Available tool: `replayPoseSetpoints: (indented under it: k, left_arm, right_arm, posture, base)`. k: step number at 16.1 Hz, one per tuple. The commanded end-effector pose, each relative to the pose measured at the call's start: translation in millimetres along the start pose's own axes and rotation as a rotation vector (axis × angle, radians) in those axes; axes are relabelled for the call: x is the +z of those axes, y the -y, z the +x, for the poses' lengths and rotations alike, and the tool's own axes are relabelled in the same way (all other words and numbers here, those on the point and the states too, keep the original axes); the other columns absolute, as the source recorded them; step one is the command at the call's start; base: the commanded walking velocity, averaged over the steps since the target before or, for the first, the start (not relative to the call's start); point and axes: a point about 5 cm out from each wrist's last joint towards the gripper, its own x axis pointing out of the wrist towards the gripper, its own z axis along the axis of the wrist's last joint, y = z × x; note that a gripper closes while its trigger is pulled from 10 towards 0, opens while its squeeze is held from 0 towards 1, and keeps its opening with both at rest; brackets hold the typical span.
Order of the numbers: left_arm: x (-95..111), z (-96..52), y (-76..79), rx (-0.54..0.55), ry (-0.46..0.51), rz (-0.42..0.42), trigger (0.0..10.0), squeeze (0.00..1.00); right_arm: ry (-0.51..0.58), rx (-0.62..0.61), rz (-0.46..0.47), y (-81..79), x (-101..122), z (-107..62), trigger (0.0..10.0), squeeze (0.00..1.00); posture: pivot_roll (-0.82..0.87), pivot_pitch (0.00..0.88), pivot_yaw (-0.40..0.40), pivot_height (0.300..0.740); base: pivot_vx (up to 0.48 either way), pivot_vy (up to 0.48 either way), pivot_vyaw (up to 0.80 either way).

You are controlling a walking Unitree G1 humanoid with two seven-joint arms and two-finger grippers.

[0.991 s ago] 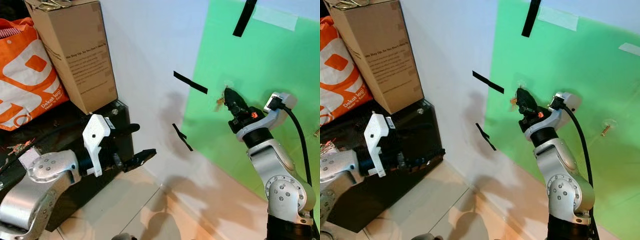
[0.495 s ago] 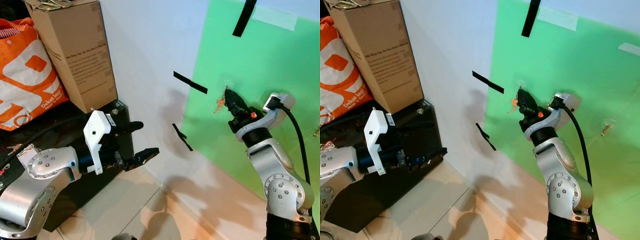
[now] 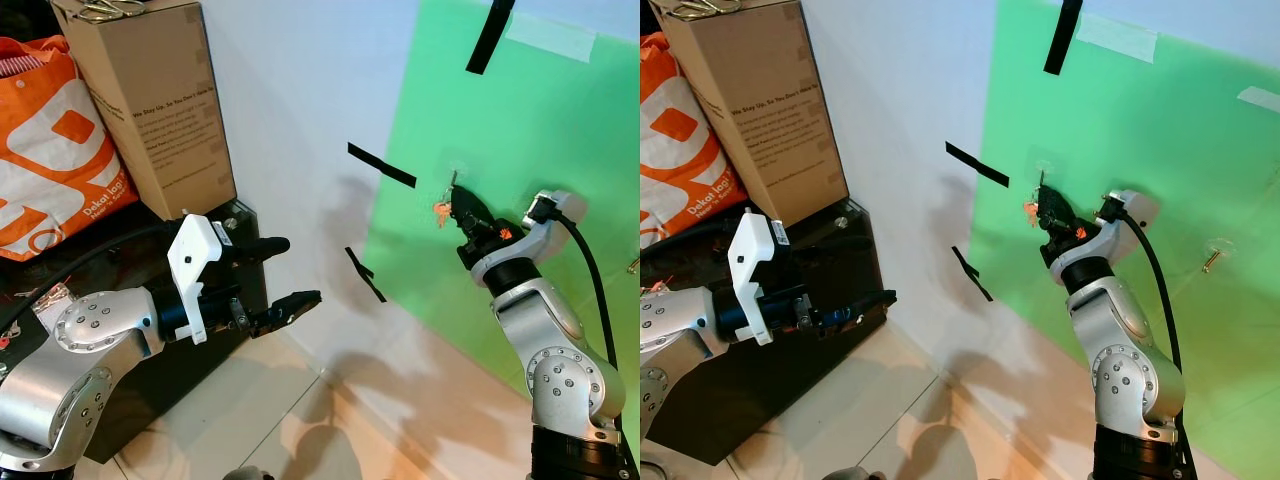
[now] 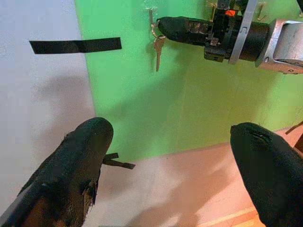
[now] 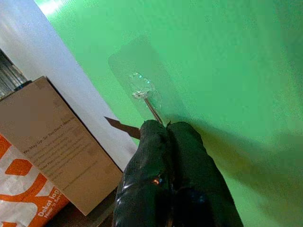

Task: Hang keys on a hook

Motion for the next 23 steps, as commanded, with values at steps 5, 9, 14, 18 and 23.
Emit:
replayPoseSetpoints:
  k: [5,9,14,18,23]
  left_arm:
    - [7.9,2.9,-0.6,-0.007,0.014,0.027,10.0,0.0]
    - [12.6,7.3,-2.1,-0.007,0.044,0.03,10.0,0.0]
    - [12.7,9.7,-3.1,-0.001,0.048,0.033,10.0,0.0]
    - [12.3,9.8,-3.8,0.003,0.048,0.037,10.0,0.0]
    - [1.8,10.8,1.2,0.031,0.026,0.028,10.0,0.0]
  right_arm:
    - [-0.013,-0.052,-0.011,8.0,-4.2,-7.6,10.0,0.0]
    - [-0.029,-0.046,-0.015,6.6,-8.3,-9.9,10.0,0.0]
    - [-0.063,-0.05,-0.022,8.4,-17.1,-14.5,10.0,0.0]
    - [-0.063,-0.032,-0.006,7.1,-17.8,-15.3,10.0,1.0]
    - [-0.182,-0.035,-0.12,16.0,-36.2,-31.0,10.0,1.0]
  posture:
    - [-0.05,0.0,-0.006,0.74]
    - [-0.06,0.0,-0.002,0.74]
    - [-0.06,0.0,-0.004,0.74]
    - [-0.06,0.0,-0.006,0.74]
    - [-0.06,0.0,-0.009,0.74]
  base:
    - [0.0,0.0,0.0]
    - [0.0,0.0,0.0]
    - [0.0,0.0,0.0]
    - [0.0,0.0,0.0]
    - [0.0,0.0,0.0]
